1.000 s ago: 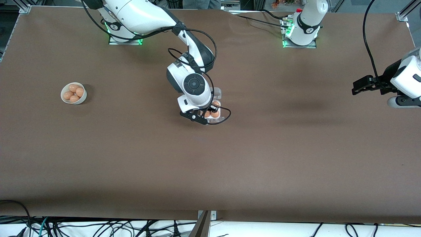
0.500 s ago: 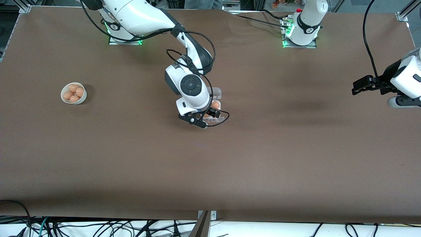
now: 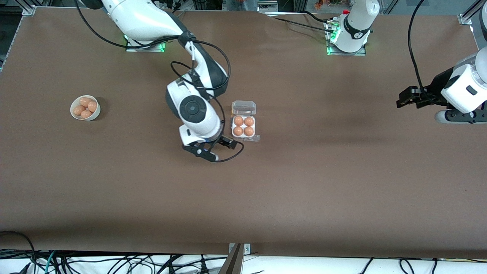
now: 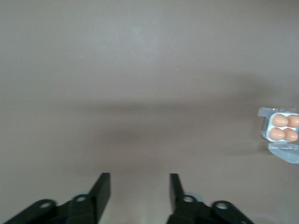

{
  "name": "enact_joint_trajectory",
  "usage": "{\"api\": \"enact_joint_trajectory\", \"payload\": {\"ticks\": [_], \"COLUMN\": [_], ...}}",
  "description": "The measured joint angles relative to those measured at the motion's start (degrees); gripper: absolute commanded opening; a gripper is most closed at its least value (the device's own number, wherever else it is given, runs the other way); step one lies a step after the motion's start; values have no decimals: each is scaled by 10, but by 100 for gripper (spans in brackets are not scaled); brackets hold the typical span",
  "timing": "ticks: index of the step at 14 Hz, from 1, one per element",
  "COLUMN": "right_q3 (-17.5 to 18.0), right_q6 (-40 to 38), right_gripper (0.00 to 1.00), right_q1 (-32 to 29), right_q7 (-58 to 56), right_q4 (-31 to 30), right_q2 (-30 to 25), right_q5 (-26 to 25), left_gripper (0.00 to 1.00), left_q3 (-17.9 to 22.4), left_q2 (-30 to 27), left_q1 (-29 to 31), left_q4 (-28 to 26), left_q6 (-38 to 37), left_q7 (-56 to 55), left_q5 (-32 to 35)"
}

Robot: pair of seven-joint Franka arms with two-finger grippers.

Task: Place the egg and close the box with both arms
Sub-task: 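Retract the right gripper while the left gripper reaches toward the carton, then grasp the open carton lid with the left gripper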

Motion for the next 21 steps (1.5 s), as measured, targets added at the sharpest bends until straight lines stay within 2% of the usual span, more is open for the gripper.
{"api": "enact_joint_trajectory", "payload": {"ticks": [1,5,9,12,15,18,21], "right_q3": [-12,-52,-65,-57,-53,-50,-50], "right_q6": [-30,-108,-118,-113,-86,-107,-138], "right_gripper": [100,100,100,100,100,100,100], "right_q1": [-8,-49,-116,-190,-248,-277,-290], "right_q7": [-33,-162,-259,-343,-385,-419,-456], "right_q4": [0,0,-24,-92,-157,-197,-208], "right_q2": [-9,-33,-79,-151,-238,-324,-387], "right_q5": [0,-1,-1,-1,-2,-3,-14], "left_gripper": [32,20,19,12,3,2,2], "left_q3": [-5,-50,-97,-105,-106,-106,-106], "left_q2": [0,16,48,75,103,132,175], "left_q1": [-2,-32,-87,-146,-188,-206,-235], "left_q4": [0,-1,-3,-4,1,5,11], "left_q6": [-3,-5,-15,-15,-11,-11,-9], "left_q7": [-16,-132,-228,-331,-368,-385,-388], "left_q5": [-4,-6,-15,-41,-60,-102,-133]}}
